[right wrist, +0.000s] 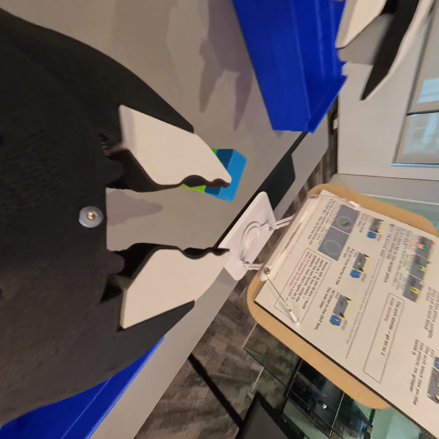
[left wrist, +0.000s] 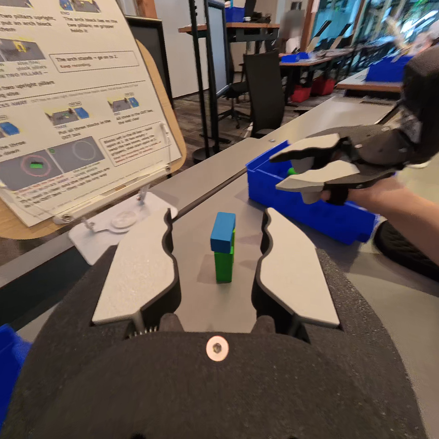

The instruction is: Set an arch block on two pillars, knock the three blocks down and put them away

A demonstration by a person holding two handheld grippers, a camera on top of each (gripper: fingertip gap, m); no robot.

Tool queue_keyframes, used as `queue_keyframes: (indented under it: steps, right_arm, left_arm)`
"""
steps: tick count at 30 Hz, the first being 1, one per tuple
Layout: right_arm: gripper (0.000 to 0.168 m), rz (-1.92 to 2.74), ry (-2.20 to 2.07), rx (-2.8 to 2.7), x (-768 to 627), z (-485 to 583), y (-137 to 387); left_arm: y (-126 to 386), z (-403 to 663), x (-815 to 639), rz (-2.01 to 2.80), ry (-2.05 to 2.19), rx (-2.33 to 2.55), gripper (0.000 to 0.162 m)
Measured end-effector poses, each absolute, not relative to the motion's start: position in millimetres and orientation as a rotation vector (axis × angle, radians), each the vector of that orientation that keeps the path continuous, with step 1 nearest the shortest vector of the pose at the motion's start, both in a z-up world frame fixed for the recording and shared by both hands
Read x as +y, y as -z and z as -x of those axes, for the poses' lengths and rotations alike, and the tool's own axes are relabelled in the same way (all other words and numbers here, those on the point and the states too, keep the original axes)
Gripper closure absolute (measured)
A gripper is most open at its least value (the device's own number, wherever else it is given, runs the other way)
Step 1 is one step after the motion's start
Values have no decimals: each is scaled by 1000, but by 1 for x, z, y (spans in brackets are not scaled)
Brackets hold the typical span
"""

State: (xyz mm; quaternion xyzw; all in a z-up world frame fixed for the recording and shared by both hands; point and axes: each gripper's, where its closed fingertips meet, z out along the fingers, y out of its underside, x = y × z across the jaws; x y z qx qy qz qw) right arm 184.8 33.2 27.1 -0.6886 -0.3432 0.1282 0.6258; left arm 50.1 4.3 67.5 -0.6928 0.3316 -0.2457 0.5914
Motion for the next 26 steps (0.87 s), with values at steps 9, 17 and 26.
queue_keyframes:
  steps: [9, 17, 26]
  right_arm:
    - [145, 1991, -105, -903, 40, -190, 52]
    - [160, 2154, -127, -952, 36, -190, 86]
    - [164, 2184, -133, -1006, 32, -187, 95]
  left_arm:
    - [-1, -21, 32, 1972, 145, 766, 109]
    - [25, -24, 32, 2070, 138, 827, 115]
    - [29, -19, 34, 2086, 107, 846, 118]
